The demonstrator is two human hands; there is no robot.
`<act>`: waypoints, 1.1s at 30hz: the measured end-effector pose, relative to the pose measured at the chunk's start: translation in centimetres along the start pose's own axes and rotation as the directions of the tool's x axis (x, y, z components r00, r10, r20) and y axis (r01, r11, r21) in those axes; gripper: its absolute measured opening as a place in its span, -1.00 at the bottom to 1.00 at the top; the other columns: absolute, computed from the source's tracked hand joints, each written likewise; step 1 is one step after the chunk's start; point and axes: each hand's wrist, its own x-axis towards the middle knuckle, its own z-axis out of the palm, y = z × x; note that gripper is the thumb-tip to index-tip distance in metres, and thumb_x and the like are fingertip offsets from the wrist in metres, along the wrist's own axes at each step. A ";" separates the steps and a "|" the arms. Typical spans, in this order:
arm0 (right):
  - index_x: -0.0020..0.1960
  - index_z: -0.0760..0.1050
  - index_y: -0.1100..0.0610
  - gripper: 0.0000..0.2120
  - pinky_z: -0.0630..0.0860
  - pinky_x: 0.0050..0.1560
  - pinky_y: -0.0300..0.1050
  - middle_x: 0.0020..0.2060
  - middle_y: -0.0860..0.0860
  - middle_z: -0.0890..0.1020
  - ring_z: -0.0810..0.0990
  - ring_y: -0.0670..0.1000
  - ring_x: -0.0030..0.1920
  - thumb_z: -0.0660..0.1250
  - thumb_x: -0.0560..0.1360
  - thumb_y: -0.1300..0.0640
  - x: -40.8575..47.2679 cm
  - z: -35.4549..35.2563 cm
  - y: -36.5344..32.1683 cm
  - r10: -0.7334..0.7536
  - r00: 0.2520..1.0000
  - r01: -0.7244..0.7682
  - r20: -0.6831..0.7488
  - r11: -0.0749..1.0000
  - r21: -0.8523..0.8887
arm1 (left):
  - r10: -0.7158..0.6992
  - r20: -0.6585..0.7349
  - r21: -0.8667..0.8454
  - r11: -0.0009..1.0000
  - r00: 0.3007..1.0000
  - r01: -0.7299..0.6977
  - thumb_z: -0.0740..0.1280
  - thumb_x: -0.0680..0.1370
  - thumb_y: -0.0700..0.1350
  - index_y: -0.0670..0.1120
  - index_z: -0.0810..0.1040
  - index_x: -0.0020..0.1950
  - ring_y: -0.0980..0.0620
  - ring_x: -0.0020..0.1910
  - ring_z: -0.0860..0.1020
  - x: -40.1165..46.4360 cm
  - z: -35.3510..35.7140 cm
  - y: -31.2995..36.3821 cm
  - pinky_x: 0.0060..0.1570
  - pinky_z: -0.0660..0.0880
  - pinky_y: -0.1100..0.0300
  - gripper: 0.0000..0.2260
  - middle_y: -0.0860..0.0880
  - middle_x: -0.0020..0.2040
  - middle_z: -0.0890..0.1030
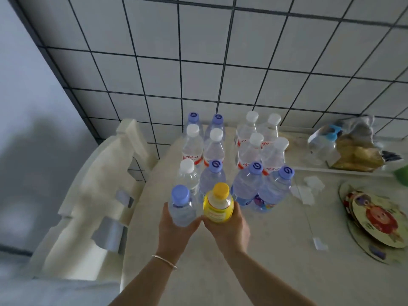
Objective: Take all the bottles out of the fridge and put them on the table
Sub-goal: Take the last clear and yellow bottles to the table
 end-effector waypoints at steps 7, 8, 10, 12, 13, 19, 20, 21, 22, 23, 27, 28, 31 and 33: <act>0.17 0.45 -0.04 -0.34 0.43 -0.14 -0.16 -0.05 -0.05 0.67 0.62 0.09 -0.04 0.60 0.13 -0.03 1.2 1.1 0.8 -0.013 1.000 0.014 -0.003 0.998 0.054 | 0.009 -0.048 0.096 0.995 0.999 -0.004 0.51 0.11 0.06 0.01 0.44 -0.01 0.24 -0.16 0.55 0.9 0.8 -0.4 -0.16 0.34 0.59 -0.49 0.05 -0.14 0.56; 0.17 0.45 -0.04 -0.34 0.41 -0.14 -0.17 -0.05 -0.06 0.66 0.62 0.08 -0.04 0.60 0.13 -0.02 1.2 1.0 0.8 -0.015 1.000 0.015 0.001 0.998 0.062 | 0.023 -0.033 0.120 0.993 0.999 -0.019 0.51 0.13 0.04 -0.01 0.44 0.00 0.19 -0.16 0.54 0.9 1.0 -0.2 -0.17 0.34 0.59 -0.49 0.06 -0.14 0.55; 0.17 0.44 -0.05 -0.34 0.41 -0.13 -0.18 -0.05 -0.08 0.66 0.61 0.06 -0.04 0.60 0.13 -0.02 1.1 1.0 1.0 -0.017 1.000 0.016 0.010 0.997 0.075 | 0.049 -0.029 0.149 0.988 0.998 -0.044 0.49 0.14 -0.01 0.05 0.46 -0.06 0.21 -0.19 0.55 1.2 1.0 -0.2 -0.21 0.35 0.58 -0.58 0.14 -0.20 0.53; 0.16 0.44 -0.05 -0.35 0.44 -0.13 -0.15 -0.05 -0.08 0.65 0.60 0.05 -0.06 0.60 0.13 -0.04 0.9 1.0 1.1 -0.022 1.000 0.021 0.015 0.997 0.079 | 0.040 -0.033 0.118 0.992 0.999 -0.036 0.48 0.14 -0.08 0.13 0.44 -0.15 0.30 -0.20 0.57 1.2 1.3 0.2 -0.23 0.38 0.55 -0.63 0.17 -0.25 0.56; 0.16 0.43 -0.04 -0.35 0.45 -0.13 -0.14 -0.05 -0.07 0.65 0.60 0.06 -0.06 0.60 0.14 -0.05 0.9 1.1 1.2 -0.025 1.000 0.024 0.016 0.997 0.079 | 0.026 -0.037 0.115 0.993 0.999 -0.021 0.48 0.14 -0.09 0.14 0.45 -0.14 0.31 -0.19 0.57 1.3 1.3 0.2 -0.23 0.39 0.54 -0.62 0.18 -0.24 0.58; 0.19 0.38 0.01 -0.39 0.43 -0.12 -0.13 0.01 -0.02 0.61 0.57 0.09 0.00 0.56 0.22 0.00 0.9 0.6 1.5 0.002 0.991 -0.010 0.132 0.998 0.058 | -0.036 0.016 0.146 0.989 0.999 0.034 0.52 0.10 0.08 -0.01 0.45 0.17 0.09 -0.02 0.58 1.1 1.1 -0.8 -0.06 0.45 0.40 -0.33 0.05 0.02 0.59; 0.20 0.37 0.04 -0.41 0.42 -0.10 -0.14 0.04 0.01 0.60 0.57 0.10 0.04 0.53 0.26 0.02 0.8 0.4 1.7 0.001 0.987 -0.006 0.161 1.000 0.028 | -0.027 0.023 0.138 0.990 0.999 0.024 0.52 0.10 0.09 -0.02 0.44 0.20 0.07 0.01 0.58 0.8 1.0 -0.7 -0.02 0.47 0.32 -0.30 0.03 0.05 0.59; 0.21 0.36 0.07 -0.44 0.38 -0.09 -0.16 0.08 0.04 0.58 0.55 0.11 0.08 0.51 0.29 0.05 0.6 0.0 1.8 0.002 0.981 0.000 0.192 1.000 -0.014 | -0.031 0.011 0.111 0.993 0.999 0.030 0.53 0.11 0.05 -0.03 0.43 0.22 0.05 0.03 0.57 0.3 0.8 -0.3 0.01 0.47 0.30 -0.29 0.02 0.07 0.58; 0.23 0.35 0.09 -0.46 0.35 -0.08 -0.19 0.13 0.06 0.55 0.53 0.11 0.13 0.48 0.32 0.08 0.3 -0.4 1.9 0.003 0.975 0.011 0.221 0.998 -0.058 | -0.030 -0.004 0.064 0.997 1.000 0.030 0.54 0.12 -0.02 -0.04 0.40 0.24 0.05 0.07 0.56 -0.2 0.6 -0.1 0.05 0.46 0.30 -0.28 0.03 0.09 0.57; 0.25 0.33 0.11 -0.46 0.33 -0.06 -0.20 0.17 0.06 0.51 0.51 0.11 0.16 0.46 0.34 0.10 -0.1 -0.9 1.9 0.002 0.970 0.022 0.245 0.995 -0.095 | -0.036 -0.019 0.024 0.999 0.999 0.036 0.56 0.15 -0.11 -0.03 0.37 0.27 0.04 0.11 0.54 -0.7 0.3 0.1 0.11 0.44 0.26 -0.27 0.02 0.12 0.55; 0.33 0.28 0.11 -0.46 0.35 0.08 -0.14 0.26 0.06 0.43 0.43 0.11 0.26 0.39 0.41 0.07 -2.4 -3.0 1.1 -0.013 0.962 0.056 0.272 0.987 -0.149 | -0.041 -0.082 -0.059 0.998 0.996 0.036 0.53 0.30 -0.32 -0.04 0.27 0.39 0.01 0.23 0.46 -3.0 -0.8 2.0 0.21 0.36 0.11 -0.26 -0.04 0.22 0.48; 0.34 0.27 0.13 -0.45 0.35 0.13 -0.12 0.28 0.07 0.42 0.40 0.11 0.29 0.37 0.43 0.05 -3.1 -3.6 0.8 -0.022 0.961 0.067 0.274 0.986 -0.154 | -0.029 -0.113 -0.078 0.997 0.993 0.020 0.51 0.32 -0.32 -0.05 0.26 0.39 0.00 0.21 0.45 -3.8 -1.2 2.7 0.17 0.37 0.11 -0.27 -0.05 0.20 0.46; 0.38 0.23 0.15 -0.43 0.33 0.21 -0.09 0.32 0.07 0.38 0.36 0.10 0.34 0.33 0.45 0.01 -5.5 -5.3 0.2 -0.075 0.959 0.116 0.274 0.984 -0.135 | 0.014 -0.183 -0.117 0.993 0.983 -0.036 0.46 0.37 -0.35 -0.11 0.27 0.39 -0.04 0.13 0.46 -6.7 -2.2 4.8 0.06 0.39 0.14 -0.34 -0.11 0.17 0.44; 0.40 0.22 0.15 -0.42 0.32 0.22 -0.11 0.33 0.07 0.37 0.37 0.09 0.34 0.32 0.47 0.01 -7.6 -6.5 0.2 -0.133 0.947 0.170 0.291 0.980 -0.107 | 0.052 -0.215 -0.127 0.989 0.975 -0.081 0.46 0.38 -0.35 -0.10 0.28 0.37 -0.02 0.09 0.47 -9.4 -3.0 5.9 0.00 0.41 0.22 -0.37 -0.12 0.16 0.44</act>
